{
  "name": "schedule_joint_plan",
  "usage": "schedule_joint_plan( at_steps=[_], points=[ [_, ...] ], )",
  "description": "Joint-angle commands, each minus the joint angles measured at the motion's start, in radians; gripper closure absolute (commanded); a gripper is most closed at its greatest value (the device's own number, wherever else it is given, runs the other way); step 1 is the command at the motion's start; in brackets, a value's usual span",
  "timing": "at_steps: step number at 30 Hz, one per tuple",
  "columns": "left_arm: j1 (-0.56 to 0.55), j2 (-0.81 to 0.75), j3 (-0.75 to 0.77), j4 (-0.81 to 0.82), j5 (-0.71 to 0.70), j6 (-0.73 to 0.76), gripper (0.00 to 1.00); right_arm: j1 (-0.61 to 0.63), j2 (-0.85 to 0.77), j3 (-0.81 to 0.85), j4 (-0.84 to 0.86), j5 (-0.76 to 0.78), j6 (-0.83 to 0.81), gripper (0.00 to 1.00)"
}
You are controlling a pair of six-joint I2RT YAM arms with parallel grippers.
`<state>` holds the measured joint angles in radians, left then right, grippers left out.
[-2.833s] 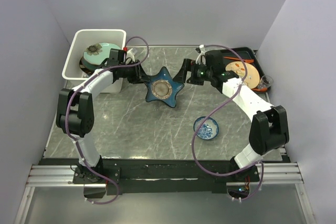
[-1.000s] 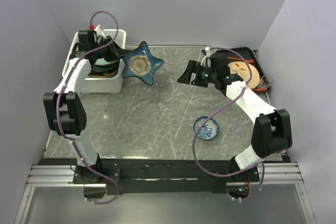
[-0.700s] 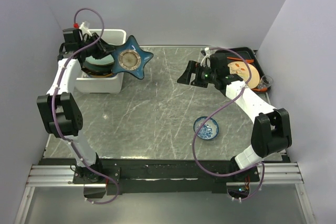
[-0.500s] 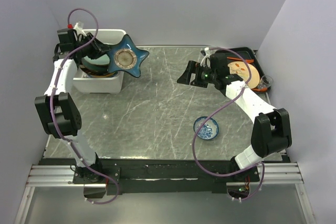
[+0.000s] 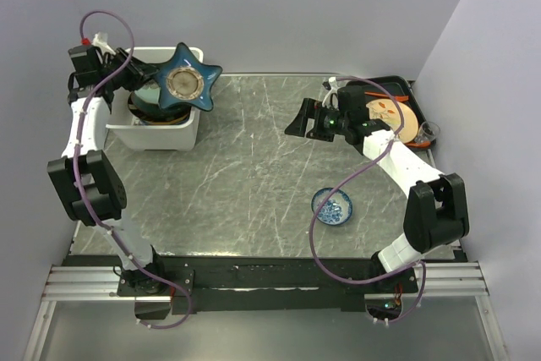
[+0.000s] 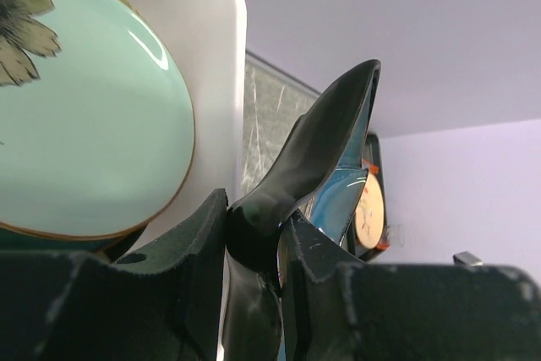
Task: Place the plates into the plastic bin on the countertop
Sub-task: Place the plate in the plastic bin.
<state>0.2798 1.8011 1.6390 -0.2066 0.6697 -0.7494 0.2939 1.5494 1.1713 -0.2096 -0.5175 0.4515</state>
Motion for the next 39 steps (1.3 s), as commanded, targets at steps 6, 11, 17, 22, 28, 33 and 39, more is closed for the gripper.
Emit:
schedule_joint_plan(
  at_steps=[6, 11, 17, 22, 28, 33, 39],
  points=[
    [0.061, -0.08, 0.061, 0.156, 0.057, -0.113, 0.99, -0.006, 0.015, 0.005, 0.03, -0.015, -0.013, 0.0],
    [0.085, -0.082, 0.036, 0.185, 0.024, -0.154, 0.99, -0.006, 0.02, 0.005, 0.038, -0.019, -0.008, 0.0],
    [0.104, -0.072, 0.016, 0.197, -0.027, -0.176, 0.99, -0.006, 0.029, 0.007, 0.033, -0.019, -0.011, 0.0],
    [0.114, -0.059, 0.008, 0.197, -0.07, -0.189, 0.99, -0.007, 0.035, 0.007, 0.032, -0.018, -0.013, 0.0],
    [0.122, -0.033, 0.002, 0.197, -0.134, -0.196, 0.99, -0.007, 0.038, 0.01, 0.03, -0.015, -0.014, 0.0],
    [0.137, 0.015, 0.028, 0.197, -0.127, -0.214, 0.99, -0.007, 0.044, 0.01, 0.023, -0.006, -0.017, 0.0],
    [0.14, 0.089, 0.054, 0.199, -0.12, -0.225, 0.99, -0.006, 0.049, 0.002, 0.022, -0.007, -0.019, 0.0]
  ],
)
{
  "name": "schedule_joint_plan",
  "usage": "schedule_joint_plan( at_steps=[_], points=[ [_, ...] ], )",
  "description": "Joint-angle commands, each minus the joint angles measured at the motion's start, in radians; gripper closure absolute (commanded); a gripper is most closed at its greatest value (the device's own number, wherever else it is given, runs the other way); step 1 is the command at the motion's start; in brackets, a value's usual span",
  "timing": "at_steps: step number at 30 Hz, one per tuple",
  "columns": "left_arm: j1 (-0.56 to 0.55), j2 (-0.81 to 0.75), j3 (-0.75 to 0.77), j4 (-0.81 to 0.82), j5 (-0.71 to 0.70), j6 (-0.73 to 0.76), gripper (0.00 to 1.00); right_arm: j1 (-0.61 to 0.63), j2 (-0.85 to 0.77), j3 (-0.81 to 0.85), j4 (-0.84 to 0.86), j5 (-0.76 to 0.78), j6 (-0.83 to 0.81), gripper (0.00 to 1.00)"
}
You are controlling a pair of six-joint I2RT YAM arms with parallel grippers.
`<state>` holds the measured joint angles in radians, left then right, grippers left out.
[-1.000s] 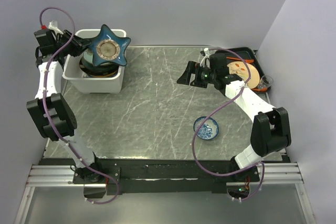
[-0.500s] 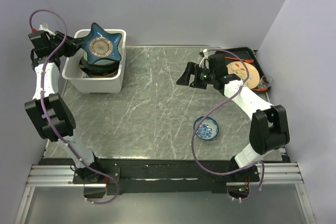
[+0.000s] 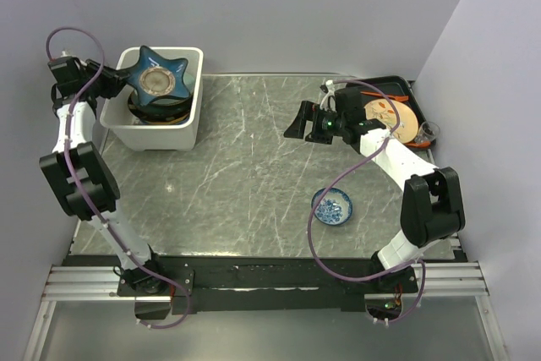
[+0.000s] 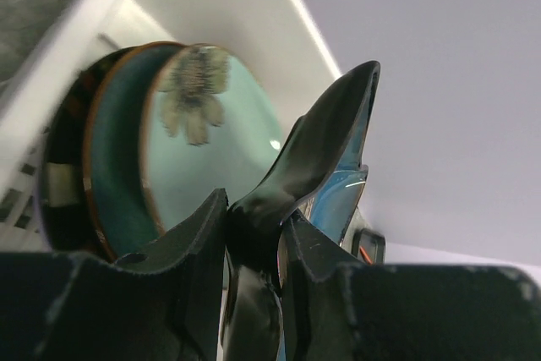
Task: Place the plates into the plastic bin on the countertop
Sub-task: Place the plate in the plastic bin.
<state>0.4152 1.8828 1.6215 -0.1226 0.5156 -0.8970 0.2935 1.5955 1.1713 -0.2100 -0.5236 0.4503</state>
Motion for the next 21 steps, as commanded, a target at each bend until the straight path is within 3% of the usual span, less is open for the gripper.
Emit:
schedule_joint_plan(
  at_steps=[1, 12, 21],
  points=[
    [0.007, 0.015, 0.069, 0.115, 0.028, -0.076, 0.99, -0.007, 0.003, 0.004, 0.023, -0.001, -0.016, 0.0],
    [0.004, 0.033, 0.008, 0.146, 0.021, -0.08, 0.99, -0.007, 0.006, 0.005, 0.014, -0.001, -0.021, 0.0],
    [0.004, 0.006, -0.092, 0.149, 0.026, -0.069, 0.84, -0.005, 0.014, 0.002, 0.015, -0.01, -0.019, 0.0]
  ],
)
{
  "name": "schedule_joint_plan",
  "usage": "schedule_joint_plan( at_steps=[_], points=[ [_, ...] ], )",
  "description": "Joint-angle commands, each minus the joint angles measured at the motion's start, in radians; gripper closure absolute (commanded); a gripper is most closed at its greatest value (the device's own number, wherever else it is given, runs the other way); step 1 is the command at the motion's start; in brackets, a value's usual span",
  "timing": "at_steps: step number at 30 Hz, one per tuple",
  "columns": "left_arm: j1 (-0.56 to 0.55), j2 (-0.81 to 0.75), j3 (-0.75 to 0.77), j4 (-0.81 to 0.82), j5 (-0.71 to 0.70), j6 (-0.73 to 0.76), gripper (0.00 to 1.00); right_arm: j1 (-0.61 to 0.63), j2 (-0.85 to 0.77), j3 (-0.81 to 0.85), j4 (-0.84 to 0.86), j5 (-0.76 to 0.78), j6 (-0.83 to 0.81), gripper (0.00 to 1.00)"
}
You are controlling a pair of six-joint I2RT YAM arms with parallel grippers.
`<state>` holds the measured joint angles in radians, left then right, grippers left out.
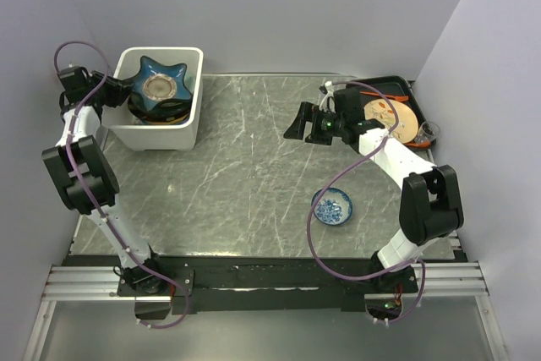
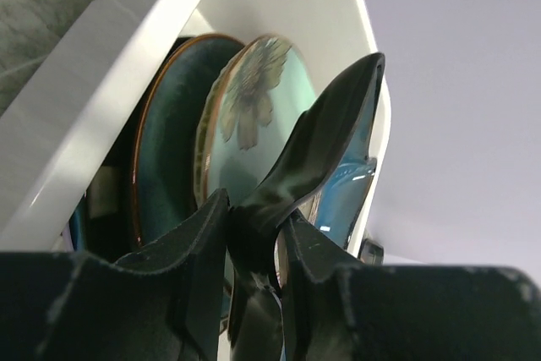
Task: Place the plates into the plastic bin on the countertop
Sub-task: Place the plate in the plastic bin, then reset both arms
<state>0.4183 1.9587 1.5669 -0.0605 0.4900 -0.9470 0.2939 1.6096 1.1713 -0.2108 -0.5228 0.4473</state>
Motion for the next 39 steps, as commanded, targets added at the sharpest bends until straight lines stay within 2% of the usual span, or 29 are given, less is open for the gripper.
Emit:
schedule_joint_plan(
  at_steps=[1, 8, 9, 17, 20, 26, 32, 39],
  points=[
    [0.002, -0.07, -0.047, 0.096, 0.055, -0.019, 0.83, -0.003, 0.001, 0.004, 0.016, -0.011, -0.016, 0.0],
    [0.0, -0.104, -0.102, 0.076, 0.042, -0.004, 0.68, -0.006, 0.001, -0.002, 0.017, -0.013, -0.015, 0.0],
    [0.002, -0.11, -0.105, 0.071, 0.045, 0.002, 0.62, -0.006, 0.003, -0.001, 0.017, -0.014, -0.015, 0.0],
    [0.002, -0.165, -0.13, 0.033, 0.038, 0.031, 0.4, -0.006, 0.001, -0.005, 0.014, -0.013, -0.016, 0.0],
    [0.002, -0.204, -0.131, 0.015, 0.025, 0.043, 0.27, -0.004, 0.003, -0.004, 0.017, -0.014, -0.015, 0.0],
    [0.001, -0.305, -0.125, -0.033, -0.039, 0.086, 0.11, -0.002, 0.003, -0.001, 0.013, -0.014, -0.015, 0.0],
    [0.001, -0.403, -0.1, -0.074, -0.079, 0.134, 0.01, -0.002, 0.001, 0.005, 0.01, -0.011, -0.013, 0.0],
    [0.0, -0.471, -0.099, -0.029, -0.018, 0.163, 0.01, -0.002, -0.008, 0.011, 0.002, 0.003, -0.013, 0.0]
  ],
)
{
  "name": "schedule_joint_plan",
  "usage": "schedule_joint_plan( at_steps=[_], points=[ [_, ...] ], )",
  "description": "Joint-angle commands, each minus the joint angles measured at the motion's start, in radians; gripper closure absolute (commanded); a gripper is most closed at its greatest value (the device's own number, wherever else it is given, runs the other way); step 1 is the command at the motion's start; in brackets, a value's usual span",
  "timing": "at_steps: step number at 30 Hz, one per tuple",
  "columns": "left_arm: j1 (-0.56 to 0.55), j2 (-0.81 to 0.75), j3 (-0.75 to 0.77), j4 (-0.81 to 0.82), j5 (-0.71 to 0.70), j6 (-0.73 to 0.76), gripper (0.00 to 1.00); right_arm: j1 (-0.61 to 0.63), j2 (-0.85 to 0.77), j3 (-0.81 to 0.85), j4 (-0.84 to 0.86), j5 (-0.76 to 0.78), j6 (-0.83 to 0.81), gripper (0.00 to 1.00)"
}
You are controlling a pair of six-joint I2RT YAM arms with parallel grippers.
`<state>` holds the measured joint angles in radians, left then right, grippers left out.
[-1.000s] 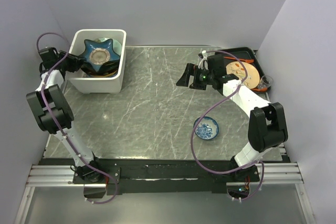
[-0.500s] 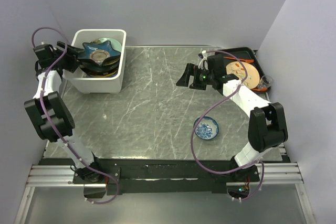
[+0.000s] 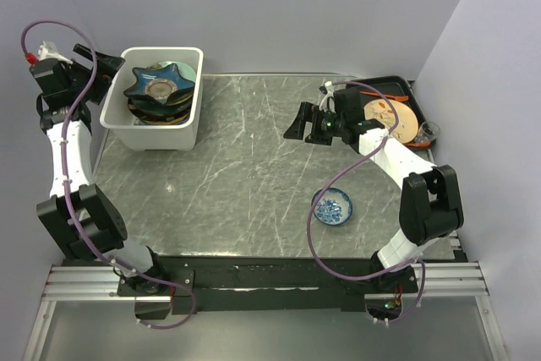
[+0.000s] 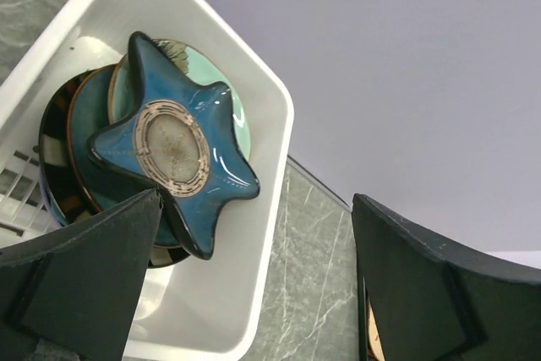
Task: Place the plates into the plastic bin on the countertop
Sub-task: Reset both arms
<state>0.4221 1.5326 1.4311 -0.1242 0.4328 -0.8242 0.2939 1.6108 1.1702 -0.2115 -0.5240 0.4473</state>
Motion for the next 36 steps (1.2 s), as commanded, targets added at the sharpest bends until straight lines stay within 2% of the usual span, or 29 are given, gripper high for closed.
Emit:
schedule_joint_plan(
  at_steps=[1, 9, 19, 25, 27, 31, 36],
  points=[
    [-0.003, -0.046, 0.038, 0.038, 0.065, 0.042, 0.01, -0.001, -0.012, 0.014, 0.001, 0.005, -0.015, 0.0],
    [-0.071, -0.054, 0.08, 0.002, 0.074, 0.131, 0.01, -0.002, -0.034, 0.028, -0.026, 0.057, -0.024, 0.0],
    [-0.299, -0.002, 0.176, -0.112, -0.042, 0.28, 0.01, -0.002, -0.095, 0.036, -0.078, 0.199, -0.058, 0.0],
    [-0.417, 0.05, 0.212, -0.164, -0.087, 0.355, 0.01, 0.014, -0.129, 0.057, -0.161, 0.413, -0.116, 0.0],
    [-0.498, 0.076, 0.222, -0.198, -0.117, 0.407, 0.01, 0.019, -0.143, 0.06, -0.183, 0.481, -0.125, 0.0],
    [-0.589, 0.109, 0.229, -0.229, -0.25, 0.462, 0.01, 0.028, -0.161, 0.052, -0.201, 0.57, -0.128, 0.0],
    [-0.684, 0.133, 0.183, -0.229, -0.342, 0.5, 0.01, 0.057, -0.172, 0.043, -0.235, 0.72, -0.136, 0.0]
  ],
)
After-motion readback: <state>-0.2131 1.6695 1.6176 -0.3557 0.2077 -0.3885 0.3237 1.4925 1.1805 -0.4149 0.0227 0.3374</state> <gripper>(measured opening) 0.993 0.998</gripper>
